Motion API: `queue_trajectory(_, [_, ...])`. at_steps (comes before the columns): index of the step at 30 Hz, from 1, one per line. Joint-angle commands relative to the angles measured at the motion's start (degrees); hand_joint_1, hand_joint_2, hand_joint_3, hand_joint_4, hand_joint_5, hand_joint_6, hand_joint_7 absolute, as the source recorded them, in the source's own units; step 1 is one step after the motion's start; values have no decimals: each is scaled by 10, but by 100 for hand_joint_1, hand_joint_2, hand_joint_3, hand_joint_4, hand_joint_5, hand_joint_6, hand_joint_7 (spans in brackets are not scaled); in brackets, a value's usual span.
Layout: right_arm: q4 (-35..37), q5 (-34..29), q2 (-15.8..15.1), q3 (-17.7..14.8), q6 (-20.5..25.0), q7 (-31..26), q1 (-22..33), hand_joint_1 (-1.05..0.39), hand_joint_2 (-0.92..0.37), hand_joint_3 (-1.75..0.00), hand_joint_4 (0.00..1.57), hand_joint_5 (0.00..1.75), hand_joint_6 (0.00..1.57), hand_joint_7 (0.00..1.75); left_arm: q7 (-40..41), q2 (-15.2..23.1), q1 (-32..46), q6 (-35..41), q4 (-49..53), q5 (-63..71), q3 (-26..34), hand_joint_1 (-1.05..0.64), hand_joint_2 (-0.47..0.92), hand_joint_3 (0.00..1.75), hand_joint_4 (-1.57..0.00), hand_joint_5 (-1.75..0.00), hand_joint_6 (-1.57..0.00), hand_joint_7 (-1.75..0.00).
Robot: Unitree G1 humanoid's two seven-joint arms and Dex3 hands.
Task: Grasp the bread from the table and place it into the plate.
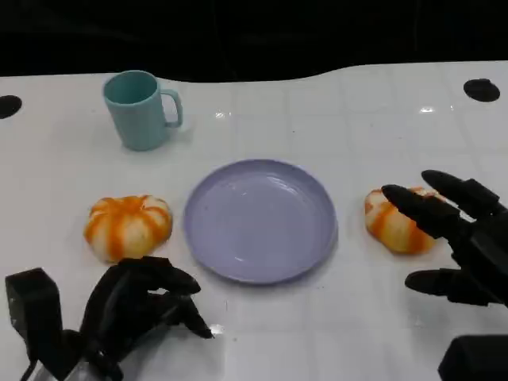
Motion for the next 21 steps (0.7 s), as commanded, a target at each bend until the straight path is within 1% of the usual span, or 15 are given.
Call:
queue_trajectory(1, [22, -23, -7, 15, 34, 8, -39, -59, -85, 0, 1, 18, 20, 1, -2, 7, -2, -7, 7, -1, 4, -105, 70, 0, -157, -60, -157, -23])
queue_trajectory(6, [74, -39, -3, 42, 59, 10, -85, -58, -85, 0, 0, 24, 21, 1, 1, 6, -1, -9, 8, 0, 4, -105, 70, 0, -157, -60, -157, -23])
queue_trajectory(14, [183, -54, 7, 95, 72, -5, -156, -53, -81, 0, 2, 28, 23, 1, 2, 5, -1, -7, 7, 0, 4, -105, 70, 0, -157, -60, -157, -23])
queue_trajectory(21, [288, -63, 29, 139, 79, -20, -215, -50, -80, 0, 5, 28, 24, 1, 3, 4, 0, -14, 6, 2, 4, -105, 70, 0, -157, -61, -157, -23])
